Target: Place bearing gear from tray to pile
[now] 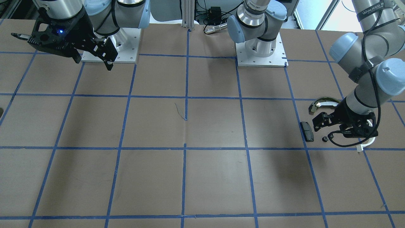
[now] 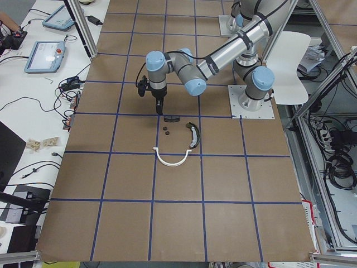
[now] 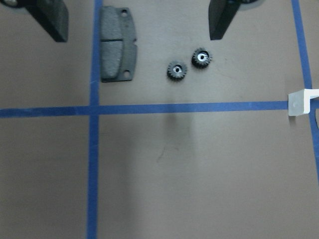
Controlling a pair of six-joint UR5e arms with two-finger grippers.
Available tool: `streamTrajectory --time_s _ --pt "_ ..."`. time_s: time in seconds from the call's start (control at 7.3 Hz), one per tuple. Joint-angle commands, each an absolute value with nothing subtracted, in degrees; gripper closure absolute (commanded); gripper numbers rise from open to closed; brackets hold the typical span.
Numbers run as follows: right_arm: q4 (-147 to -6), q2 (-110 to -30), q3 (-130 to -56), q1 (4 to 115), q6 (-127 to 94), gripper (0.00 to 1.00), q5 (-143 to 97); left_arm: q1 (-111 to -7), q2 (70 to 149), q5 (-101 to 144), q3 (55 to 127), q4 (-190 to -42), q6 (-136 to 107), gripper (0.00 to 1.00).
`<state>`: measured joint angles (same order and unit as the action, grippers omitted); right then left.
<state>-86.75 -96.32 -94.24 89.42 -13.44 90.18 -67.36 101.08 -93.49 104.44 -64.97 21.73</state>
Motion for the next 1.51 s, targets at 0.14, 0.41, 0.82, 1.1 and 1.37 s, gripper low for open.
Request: streamTrajectory --time_s 0.14,0.41,0.82,1.1,1.37 --pt "-86.8 -96.9 -94.3 89.3 -13.3 0.0 89.7 -83.8 94.4 -89.3 90.8 -84.9 -1.9 0.0" --pt "-86.7 -96.9 -94.3 89.3 -13.4 0.0 90.1 -90.7 90.5 -89.6 87.9 -87.2 -2.7 0.0" --pt "-86.7 -97.5 -94.2 89.3 -13.0 0.0 90.4 -94.3 85.8 -88.8 91.8 -86.9 -1.9 0.0" --pt "-86.7 -97.6 -94.2 89.3 -13.0 0.0 90.2 -94.2 84.7 -88.9 92.3 -87.4 -2.4 0.0" --pt "-86.5 -97.8 -94.5 89.4 -13.0 0.0 90.3 -93.3 87.5 -85.3 87.9 -91.6 -2.7 0.0"
